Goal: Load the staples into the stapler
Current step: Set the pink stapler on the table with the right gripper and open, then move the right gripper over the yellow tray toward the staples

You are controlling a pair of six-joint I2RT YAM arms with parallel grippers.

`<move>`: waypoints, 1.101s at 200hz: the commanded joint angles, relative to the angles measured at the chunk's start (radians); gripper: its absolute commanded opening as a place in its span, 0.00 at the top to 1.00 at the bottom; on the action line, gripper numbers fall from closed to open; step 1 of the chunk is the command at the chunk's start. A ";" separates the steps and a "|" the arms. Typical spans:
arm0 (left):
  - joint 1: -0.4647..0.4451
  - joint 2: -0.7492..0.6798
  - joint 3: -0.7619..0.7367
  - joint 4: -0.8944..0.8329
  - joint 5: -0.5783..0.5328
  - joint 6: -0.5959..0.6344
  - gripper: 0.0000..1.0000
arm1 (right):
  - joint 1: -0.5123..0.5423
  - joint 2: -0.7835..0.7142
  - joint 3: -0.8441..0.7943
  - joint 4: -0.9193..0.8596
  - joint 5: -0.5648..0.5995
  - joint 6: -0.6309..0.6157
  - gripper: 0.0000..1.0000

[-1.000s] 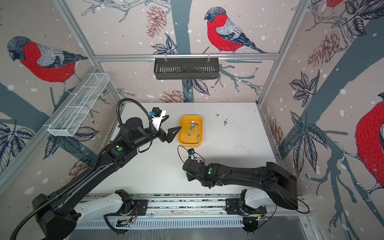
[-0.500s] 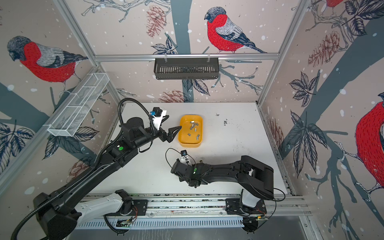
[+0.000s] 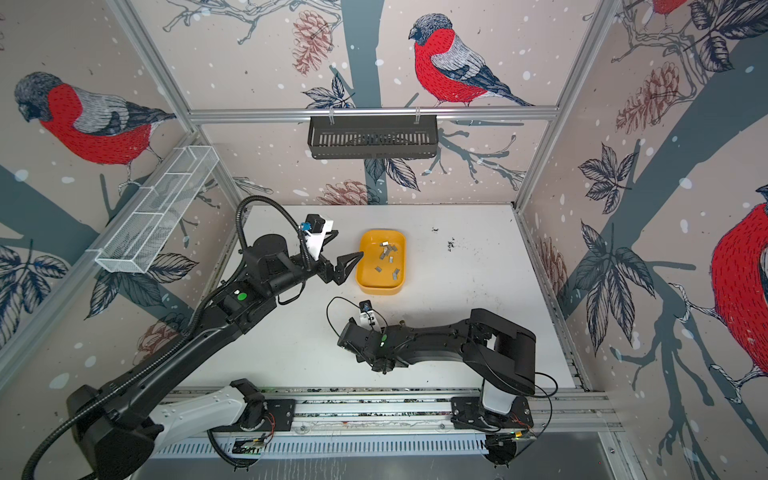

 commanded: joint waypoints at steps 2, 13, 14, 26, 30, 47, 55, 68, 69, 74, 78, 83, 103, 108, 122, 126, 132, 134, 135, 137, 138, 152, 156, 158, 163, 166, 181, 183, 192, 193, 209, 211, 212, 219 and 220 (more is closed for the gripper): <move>0.001 -0.005 0.005 0.038 -0.004 0.006 0.01 | 0.010 -0.050 -0.003 -0.012 0.049 -0.003 0.46; 0.000 -0.012 0.002 0.039 -0.008 0.011 0.01 | 0.011 -0.087 -0.013 -0.016 0.061 -0.007 0.44; 0.000 -0.012 0.001 0.040 -0.009 0.011 0.01 | 0.012 -0.095 -0.016 -0.016 0.063 -0.009 0.43; 0.000 -0.019 -0.001 0.045 -0.020 0.010 0.01 | 0.014 -0.150 -0.038 -0.008 0.079 -0.022 0.41; 0.000 -0.021 0.000 0.044 -0.021 0.009 0.01 | 0.014 -0.164 -0.045 -0.005 0.083 -0.026 0.41; 0.000 -0.034 -0.002 0.046 -0.029 -0.001 0.01 | 0.011 -0.256 -0.086 0.013 0.108 -0.046 0.40; 0.001 -0.037 -0.003 0.050 -0.033 -0.004 0.01 | 0.005 -0.300 -0.105 0.025 0.116 -0.057 0.40; 0.002 -0.040 0.002 0.045 -0.039 -0.007 0.01 | -0.017 -0.379 -0.130 0.035 0.113 -0.077 0.40; 0.002 -0.039 0.002 0.045 -0.039 -0.008 0.01 | -0.017 -0.379 -0.130 0.035 0.113 -0.077 0.40; 0.002 -0.041 0.002 0.044 -0.046 -0.012 0.01 | -0.033 -0.407 -0.133 0.035 0.104 -0.089 0.39; 0.003 -0.041 0.004 0.044 -0.051 -0.011 0.01 | -0.040 -0.418 -0.134 0.033 0.098 -0.097 0.39; 0.003 -0.042 0.004 0.042 -0.055 -0.013 0.01 | -0.056 -0.442 -0.135 0.030 0.086 -0.112 0.39; 0.023 -0.041 0.010 0.039 -0.041 -0.018 0.01 | -0.124 -0.515 -0.127 0.038 0.064 -0.173 0.41; 0.031 -0.042 0.009 0.043 -0.032 -0.023 0.01 | -0.145 -0.527 -0.124 0.042 0.057 -0.185 0.41; 0.052 -0.041 0.008 0.049 -0.006 -0.030 0.01 | -0.230 -0.551 -0.106 0.054 -0.024 -0.232 0.43; 0.055 -0.041 0.006 0.051 -0.002 -0.028 0.01 | -0.252 -0.553 -0.100 0.057 -0.045 -0.244 0.44; 0.060 -0.041 0.003 0.052 -0.002 -0.025 0.01 | -0.293 -0.550 -0.086 0.055 -0.074 -0.262 0.44; 0.059 -0.041 0.002 0.054 -0.002 -0.022 0.01 | -0.304 -0.548 -0.080 0.053 -0.083 -0.267 0.45; 0.059 -0.041 0.001 0.054 -0.001 -0.021 0.01 | -0.311 -0.547 -0.077 0.053 -0.088 -0.271 0.45; 0.061 -0.040 0.001 0.053 0.000 -0.018 0.01 | -0.323 -0.543 -0.073 0.049 -0.097 -0.279 0.45; 0.060 -0.039 0.001 0.053 0.001 -0.017 0.01 | -0.329 -0.541 -0.069 0.049 -0.102 -0.282 0.45; 0.070 -0.032 0.009 0.038 0.038 -0.004 0.01 | -0.409 -0.494 -0.016 0.028 -0.150 -0.328 0.47; 0.071 -0.030 0.011 0.037 0.046 -0.003 0.01 | -0.427 -0.476 0.002 0.023 -0.161 -0.344 0.48; 0.071 -0.031 0.010 0.036 0.051 0.000 0.01 | -0.436 -0.467 0.010 0.022 -0.167 -0.351 0.49; 0.072 -0.030 0.010 0.034 0.059 0.004 0.01 | -0.457 -0.442 0.033 0.018 -0.180 -0.368 0.49; 0.072 -0.029 0.009 0.035 0.065 0.009 0.01 | -0.472 -0.431 0.047 0.015 -0.189 -0.377 0.50; 0.073 -0.034 0.001 0.038 0.082 0.029 0.01 | -0.536 -0.318 0.127 -0.007 -0.234 -0.410 0.54; 0.073 -0.034 0.001 0.038 0.084 0.032 0.01 | -0.544 -0.304 0.138 -0.011 -0.238 -0.414 0.55; 0.075 -0.039 -0.005 0.043 0.095 0.043 0.01 | -0.579 -0.241 0.193 -0.030 -0.266 -0.431 0.57; 0.074 -0.040 -0.005 0.046 0.096 0.043 0.01 | -0.582 -0.234 0.200 -0.033 -0.270 -0.432 0.57; 0.077 -0.058 -0.036 0.069 0.098 0.049 0.01 | -0.626 -0.114 0.324 -0.102 -0.296 -0.451 0.58; 0.077 -0.060 -0.043 0.075 0.099 0.052 0.01 | -0.629 -0.099 0.339 -0.113 -0.301 -0.455 0.58; 0.077 -0.062 -0.045 0.076 0.100 0.054 0.01 | -0.632 -0.092 0.349 -0.118 -0.303 -0.456 0.58; 0.077 -0.066 -0.061 0.101 0.120 0.065 0.01 | -0.644 -0.047 0.396 -0.131 -0.312 -0.472 0.59; 0.078 -0.067 -0.062 0.100 0.123 0.068 0.01 | -0.645 -0.041 0.401 -0.132 -0.313 -0.473 0.59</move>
